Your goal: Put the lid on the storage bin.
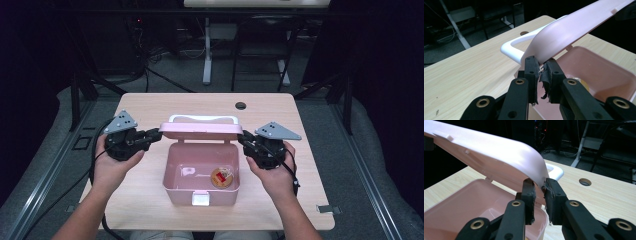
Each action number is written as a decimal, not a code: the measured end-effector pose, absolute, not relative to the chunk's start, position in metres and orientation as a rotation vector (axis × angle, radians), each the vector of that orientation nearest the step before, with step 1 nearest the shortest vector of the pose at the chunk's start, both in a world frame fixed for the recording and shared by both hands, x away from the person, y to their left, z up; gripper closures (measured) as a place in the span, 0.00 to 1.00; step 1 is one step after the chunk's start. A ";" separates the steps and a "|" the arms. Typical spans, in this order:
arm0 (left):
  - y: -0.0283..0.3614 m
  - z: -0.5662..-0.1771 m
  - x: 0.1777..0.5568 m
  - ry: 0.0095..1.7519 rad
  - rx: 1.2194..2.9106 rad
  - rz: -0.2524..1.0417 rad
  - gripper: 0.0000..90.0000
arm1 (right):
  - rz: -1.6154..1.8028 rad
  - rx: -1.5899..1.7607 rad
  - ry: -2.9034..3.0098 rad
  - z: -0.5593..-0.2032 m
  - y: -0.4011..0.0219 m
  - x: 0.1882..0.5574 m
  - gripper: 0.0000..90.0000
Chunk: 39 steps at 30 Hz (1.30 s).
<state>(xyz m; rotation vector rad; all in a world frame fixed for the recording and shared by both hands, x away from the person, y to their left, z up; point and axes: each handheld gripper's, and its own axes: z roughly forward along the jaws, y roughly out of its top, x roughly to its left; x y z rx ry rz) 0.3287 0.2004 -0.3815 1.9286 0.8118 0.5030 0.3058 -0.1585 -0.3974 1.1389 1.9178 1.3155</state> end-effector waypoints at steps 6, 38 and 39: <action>0.201 -0.381 0.324 0.802 1.936 0.505 0.90 | 1.320 1.134 1.927 -0.395 -0.159 0.302 0.86; 0.203 -0.396 0.301 0.780 1.976 0.489 0.88 | 1.284 1.088 1.978 -0.407 -0.159 0.276 0.84; 0.203 -0.397 0.301 0.781 1.976 0.487 0.88 | 1.288 1.087 1.977 -0.408 -0.159 0.276 0.84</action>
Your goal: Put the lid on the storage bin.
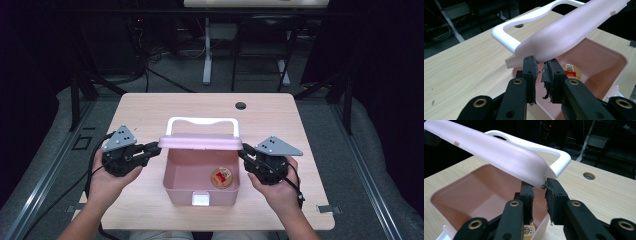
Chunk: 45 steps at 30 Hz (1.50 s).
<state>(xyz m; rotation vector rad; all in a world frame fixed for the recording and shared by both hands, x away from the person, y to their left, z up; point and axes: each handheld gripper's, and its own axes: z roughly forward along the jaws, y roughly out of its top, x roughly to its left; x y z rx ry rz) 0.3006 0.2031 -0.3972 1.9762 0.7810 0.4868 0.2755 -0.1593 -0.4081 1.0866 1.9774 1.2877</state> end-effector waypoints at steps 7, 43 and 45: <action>0.205 -0.403 0.297 0.783 1.972 0.466 0.87 | 1.286 1.084 1.996 -0.413 -0.161 0.271 0.84; 0.210 -0.433 0.282 0.808 1.980 0.411 0.85 | 1.290 1.112 2.084 -0.440 -0.168 0.257 0.83; 0.210 -0.434 0.282 0.805 1.987 0.404 0.85 | 1.297 1.115 2.092 -0.442 -0.168 0.257 0.83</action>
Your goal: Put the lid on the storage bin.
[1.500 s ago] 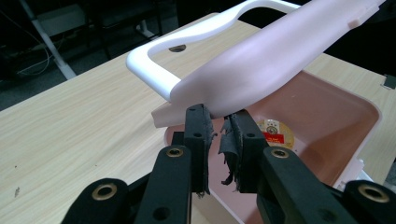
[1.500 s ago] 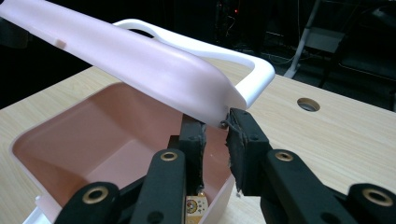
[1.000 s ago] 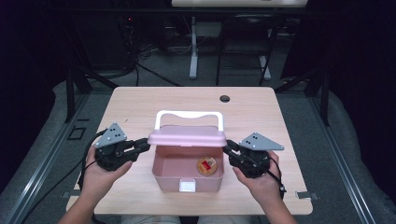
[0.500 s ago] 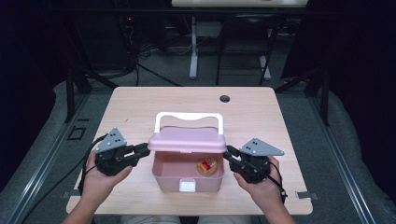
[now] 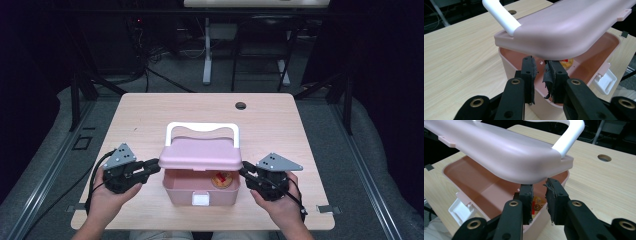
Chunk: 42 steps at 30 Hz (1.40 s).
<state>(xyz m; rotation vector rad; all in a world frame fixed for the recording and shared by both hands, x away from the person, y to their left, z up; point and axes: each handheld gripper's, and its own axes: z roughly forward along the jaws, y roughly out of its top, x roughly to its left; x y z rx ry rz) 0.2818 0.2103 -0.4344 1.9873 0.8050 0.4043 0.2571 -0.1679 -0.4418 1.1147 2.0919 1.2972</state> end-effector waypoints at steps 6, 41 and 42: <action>0.210 -0.440 0.281 0.811 1.985 0.400 0.85 | 1.293 1.115 2.093 -0.447 -0.169 0.255 0.83; 0.214 -0.466 0.278 0.853 1.997 0.392 0.85 | 1.247 1.118 2.130 -0.469 -0.176 0.247 0.82; 0.214 -0.466 0.278 0.852 1.999 0.392 0.86 | 1.246 1.117 2.130 -0.470 -0.177 0.247 0.82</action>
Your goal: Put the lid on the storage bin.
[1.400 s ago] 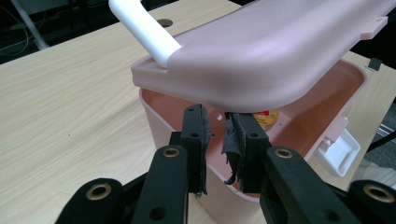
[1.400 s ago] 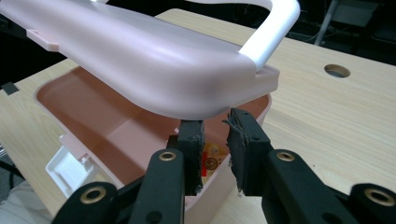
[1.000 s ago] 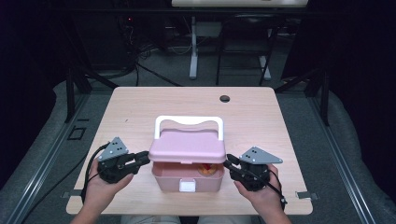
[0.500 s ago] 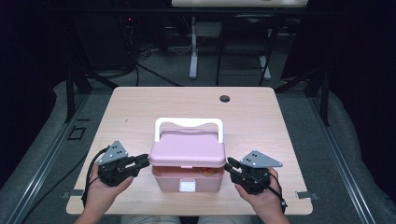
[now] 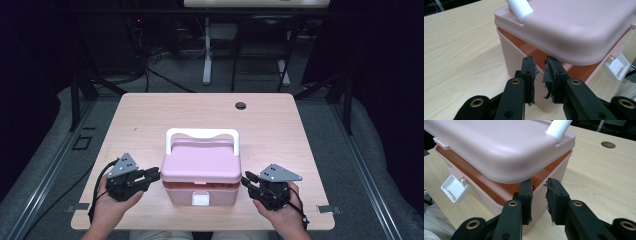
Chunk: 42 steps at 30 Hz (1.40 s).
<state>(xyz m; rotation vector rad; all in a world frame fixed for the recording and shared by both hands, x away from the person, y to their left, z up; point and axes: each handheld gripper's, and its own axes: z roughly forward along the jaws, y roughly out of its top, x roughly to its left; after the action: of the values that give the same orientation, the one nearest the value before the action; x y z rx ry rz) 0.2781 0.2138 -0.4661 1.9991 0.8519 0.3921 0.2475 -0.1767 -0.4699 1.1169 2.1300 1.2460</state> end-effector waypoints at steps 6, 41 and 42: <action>0.215 -0.468 0.278 0.859 2.009 0.393 0.86 | 1.240 1.134 2.117 -0.471 -0.182 0.249 0.82; 0.224 -0.466 0.295 0.920 1.949 0.419 0.63 | 1.259 1.145 2.063 -0.463 -0.186 0.260 0.72; 0.224 -0.465 0.296 0.922 1.952 0.422 0.62 | 1.257 1.147 2.065 -0.462 -0.186 0.260 0.70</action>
<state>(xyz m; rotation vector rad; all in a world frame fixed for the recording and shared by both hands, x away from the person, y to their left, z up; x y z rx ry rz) 0.2965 0.2241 -0.4646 1.9515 0.9224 0.4224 0.2604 -0.1862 -0.4621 1.1469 2.0650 1.2574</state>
